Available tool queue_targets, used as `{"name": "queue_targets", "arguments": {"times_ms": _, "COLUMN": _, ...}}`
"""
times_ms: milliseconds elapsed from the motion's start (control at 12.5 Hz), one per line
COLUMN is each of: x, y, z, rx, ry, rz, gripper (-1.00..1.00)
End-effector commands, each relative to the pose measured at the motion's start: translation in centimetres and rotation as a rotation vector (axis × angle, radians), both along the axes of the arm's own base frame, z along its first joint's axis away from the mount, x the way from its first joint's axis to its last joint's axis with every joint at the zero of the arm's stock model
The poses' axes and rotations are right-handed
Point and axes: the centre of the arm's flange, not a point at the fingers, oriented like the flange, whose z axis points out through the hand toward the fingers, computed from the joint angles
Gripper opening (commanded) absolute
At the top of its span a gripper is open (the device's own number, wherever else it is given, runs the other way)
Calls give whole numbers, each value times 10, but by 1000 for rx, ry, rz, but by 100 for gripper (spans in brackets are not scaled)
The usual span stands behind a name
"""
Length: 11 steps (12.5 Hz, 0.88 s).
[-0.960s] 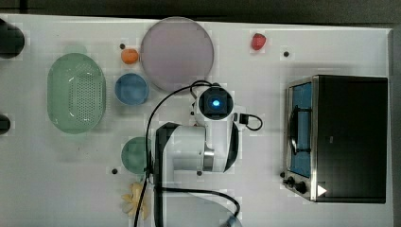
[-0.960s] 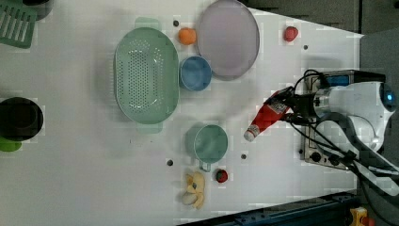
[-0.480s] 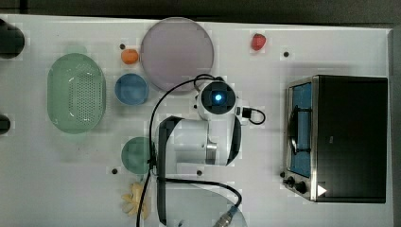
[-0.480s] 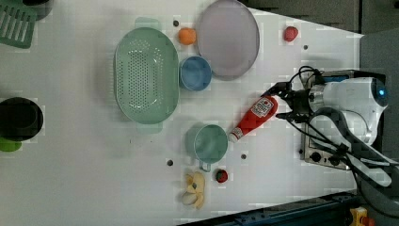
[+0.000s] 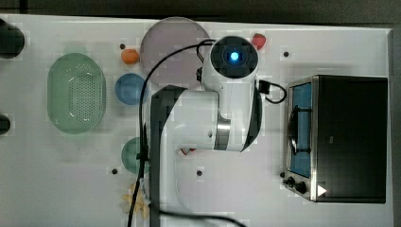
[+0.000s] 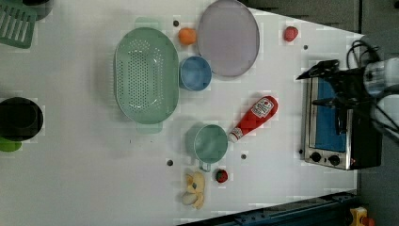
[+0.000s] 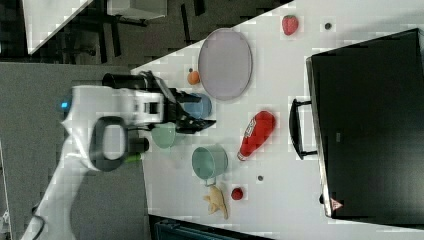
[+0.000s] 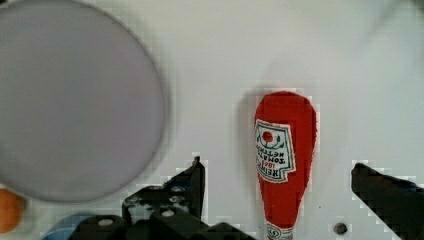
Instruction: Pick Ketchup from oven and place it on table.
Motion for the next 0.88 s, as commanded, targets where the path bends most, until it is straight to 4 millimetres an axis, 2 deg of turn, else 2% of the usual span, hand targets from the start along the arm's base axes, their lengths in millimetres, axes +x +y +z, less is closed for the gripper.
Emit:
{"name": "queue_targets", "arguments": {"times_ms": 80, "x": 15, "y": -8, "z": 141, "rx": 10, "ry": -120, "rz": -54, "gripper": 100}}
{"name": "queue_targets", "arguments": {"times_ms": 240, "x": 16, "y": -3, "z": 185, "rx": 10, "ry": -136, "rz": -46, "gripper": 100}}
{"name": "queue_targets", "arguments": {"times_ms": 400, "x": 11, "y": -5, "z": 200, "rx": 12, "ry": -122, "rz": -48, "gripper": 100}}
{"name": "queue_targets", "arguments": {"times_ms": 880, "x": 13, "y": -5, "z": 189, "rx": 11, "ry": -103, "rz": -48, "gripper": 100}}
